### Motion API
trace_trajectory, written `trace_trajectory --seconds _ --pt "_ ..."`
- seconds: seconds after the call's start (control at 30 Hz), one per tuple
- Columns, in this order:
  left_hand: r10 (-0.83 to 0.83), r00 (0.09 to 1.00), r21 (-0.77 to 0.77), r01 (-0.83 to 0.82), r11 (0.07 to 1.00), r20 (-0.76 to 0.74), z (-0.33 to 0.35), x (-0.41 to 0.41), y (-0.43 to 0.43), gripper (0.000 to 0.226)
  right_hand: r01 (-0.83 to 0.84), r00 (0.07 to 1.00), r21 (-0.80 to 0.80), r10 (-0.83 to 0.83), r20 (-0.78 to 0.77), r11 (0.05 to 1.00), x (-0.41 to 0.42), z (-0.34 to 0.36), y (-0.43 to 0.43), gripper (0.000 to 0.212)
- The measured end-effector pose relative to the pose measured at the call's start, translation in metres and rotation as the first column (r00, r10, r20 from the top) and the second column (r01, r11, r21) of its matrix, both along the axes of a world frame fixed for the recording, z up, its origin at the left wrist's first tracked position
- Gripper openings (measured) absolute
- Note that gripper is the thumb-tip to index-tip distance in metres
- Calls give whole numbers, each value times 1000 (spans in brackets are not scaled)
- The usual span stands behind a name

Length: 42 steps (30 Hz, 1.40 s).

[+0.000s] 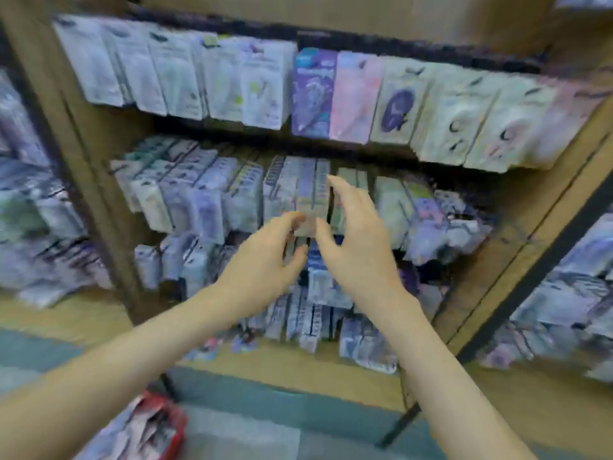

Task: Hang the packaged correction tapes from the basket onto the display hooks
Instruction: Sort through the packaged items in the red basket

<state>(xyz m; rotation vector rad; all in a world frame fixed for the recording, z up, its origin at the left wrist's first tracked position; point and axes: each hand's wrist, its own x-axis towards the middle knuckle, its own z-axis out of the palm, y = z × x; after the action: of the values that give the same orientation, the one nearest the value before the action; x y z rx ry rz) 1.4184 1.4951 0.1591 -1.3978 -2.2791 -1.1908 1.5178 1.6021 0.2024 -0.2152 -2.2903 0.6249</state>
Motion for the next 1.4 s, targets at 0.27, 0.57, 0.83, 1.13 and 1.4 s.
trace_trajectory --seconds 0.27,0.57,0.83,1.13,1.4 --pt "358 853 -482 -148 864 380 -182 -25 -203 42 -225 790 -224 312 528 948 -61 -178 -155 67" --pt "713 490 -657 -321 682 501 -380 -136 -405 42 -291 429 -329 430 795 899 -218 -375 -284 60" --pt "802 411 -856 -91 509 433 -591 -254 -487 74 -165 183 -406 432 883 899 -319 -584 -332 67" --pt "872 238 -867 -166 470 427 -804 -357 -459 57 -103 233 -483 493 838 870 -446 -795 -347 31" --pt "877 -158 -822 -455 343 453 -906 -381 -452 57 -119 189 -342 360 914 932 -522 -922 -418 59"
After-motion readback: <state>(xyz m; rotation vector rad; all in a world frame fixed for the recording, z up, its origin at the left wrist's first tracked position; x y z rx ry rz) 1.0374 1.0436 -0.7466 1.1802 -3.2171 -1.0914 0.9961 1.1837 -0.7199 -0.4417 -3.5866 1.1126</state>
